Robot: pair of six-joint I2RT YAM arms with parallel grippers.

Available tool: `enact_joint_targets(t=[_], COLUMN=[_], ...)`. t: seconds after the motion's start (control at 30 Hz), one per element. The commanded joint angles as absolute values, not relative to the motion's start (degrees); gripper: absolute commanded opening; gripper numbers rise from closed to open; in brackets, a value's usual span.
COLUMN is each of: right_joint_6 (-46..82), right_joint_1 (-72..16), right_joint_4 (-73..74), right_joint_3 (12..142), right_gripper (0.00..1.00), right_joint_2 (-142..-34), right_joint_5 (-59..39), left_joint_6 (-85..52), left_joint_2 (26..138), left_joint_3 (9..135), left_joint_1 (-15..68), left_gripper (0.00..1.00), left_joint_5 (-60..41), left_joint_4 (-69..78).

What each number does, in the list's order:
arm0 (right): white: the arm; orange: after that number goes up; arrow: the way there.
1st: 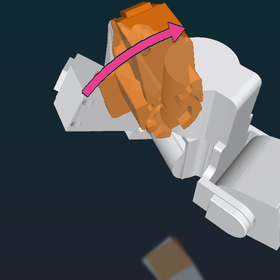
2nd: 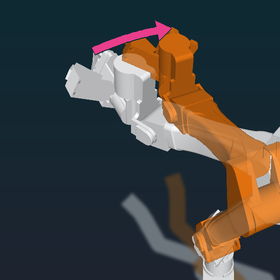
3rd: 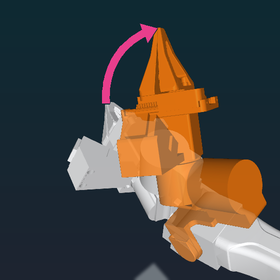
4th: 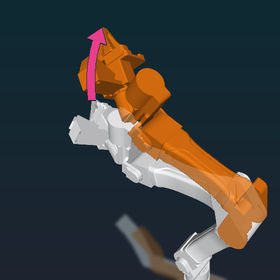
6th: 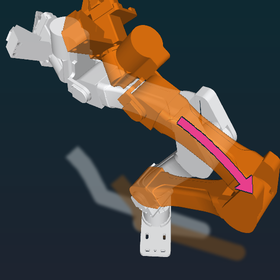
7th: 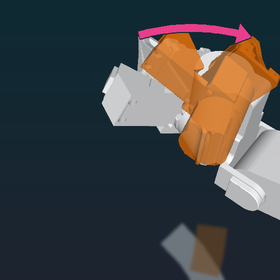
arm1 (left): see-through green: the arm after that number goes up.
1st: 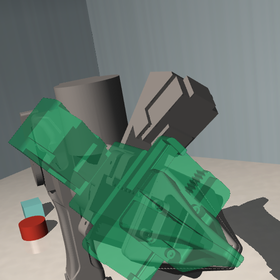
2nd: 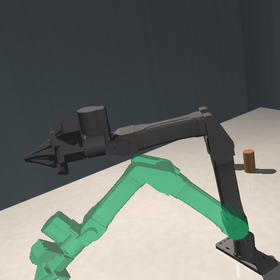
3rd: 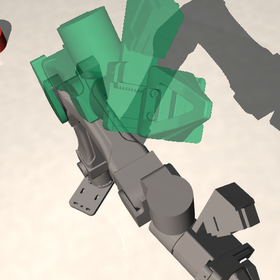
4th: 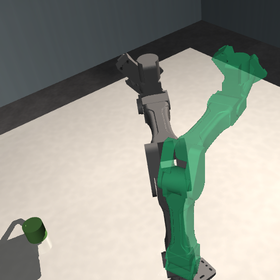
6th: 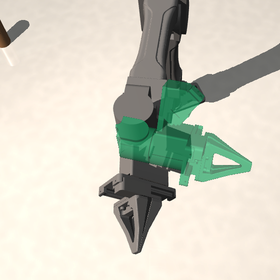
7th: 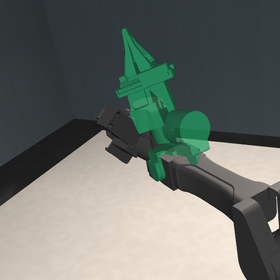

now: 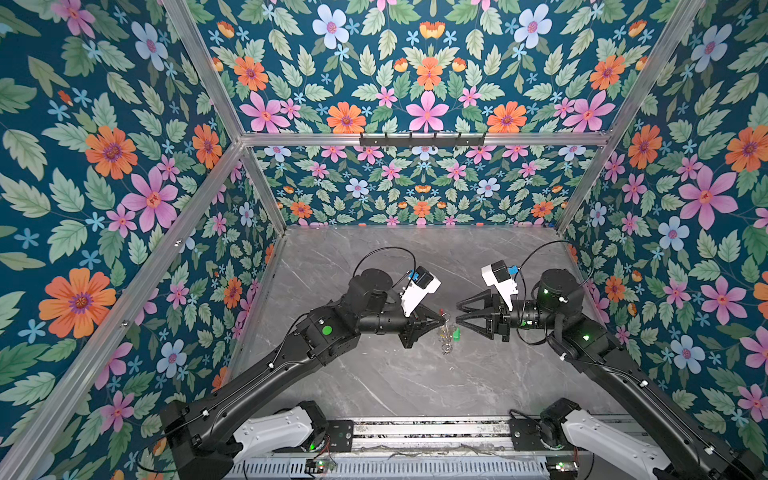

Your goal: Remove the keys from the keyring

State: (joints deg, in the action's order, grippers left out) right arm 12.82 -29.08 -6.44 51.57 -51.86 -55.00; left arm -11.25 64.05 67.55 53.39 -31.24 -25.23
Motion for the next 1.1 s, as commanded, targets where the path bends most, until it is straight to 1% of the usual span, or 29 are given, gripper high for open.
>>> enact_joint_targets(t=[0.0, 0.13, 0.2, 0.33, 0.57, 0.73, 0.83, 0.9, 0.97, 1.03, 1.07], right_joint_6=[10.88, 9.33, 8.92, 8.04, 7.82, 8.17, 8.43, 8.65, 9.09, 9.38, 9.74], right_joint_1=[-29.07, -29.03, -29.18, -29.89, -32.61, -32.61, -32.56, -32.61, -32.61, -32.61, -32.7], right_joint_4=[-7.13, -9.2, -9.06, -9.18, -7.76, -7.14, -6.77, -6.67, -6.09, -5.67, -5.07], right_joint_3=[51.67, 51.62, 51.42, 51.48, 52.03, 52.04, 51.97, 52.08, 52.12, 52.36, 52.28], right_gripper=[0.51, 0.5, 0.48, 0.46, 0.33, 0.29, 0.24, 0.18, 0.11, 0.0, 0.0], right_joint_2=[-52.52, -54.67, -55.9, -57.27, -59.15, -59.15, -59.13, -59.15, -59.15, -59.24, -59.32], right_joint_5=[-60.0, -60.47, -62.19, -62.28, -62.84, -62.14, -62.04, -62.01, -62.11, -62.58, -62.9], left_joint_6=[-6.79, -5.66, -5.21, -4.79, -4.7, -4.66, -4.66, -4.66, -4.72, -4.83, -5.0], left_joint_2=[66.14, 67.07, 67.32, 67.76, 67.92, 67.33, 67.15, 67.14, 66.94, 66.84, 66.79], left_joint_3=[70.43, 72.14, 73.12, 74.22, 74.38, 74.27, 73.96, 73.78, 73.63, 73.48, 73.4], left_joint_1=[53.59, 53.69, 53.75, 53.76, 53.9, 54.05, 54.11, 54.13, 54.09, 54.1, 54.11], left_gripper=[0.0, 0.0, 0.0, 0.0, 0.0, 0.0, 0.0, 0.0, 0.0, 0.0, 0.0], left_joint_5=[-29.85, -31.64, -32.33, -32.87, -33.31, -33.69, -33.86, -33.92, -33.98, -33.98, -33.88], left_joint_4=[-34.54, -35.8, -36.25, -36.9, -36.54, -36.22, -36.01, -35.95, -35.7, -35.4, -35.12])
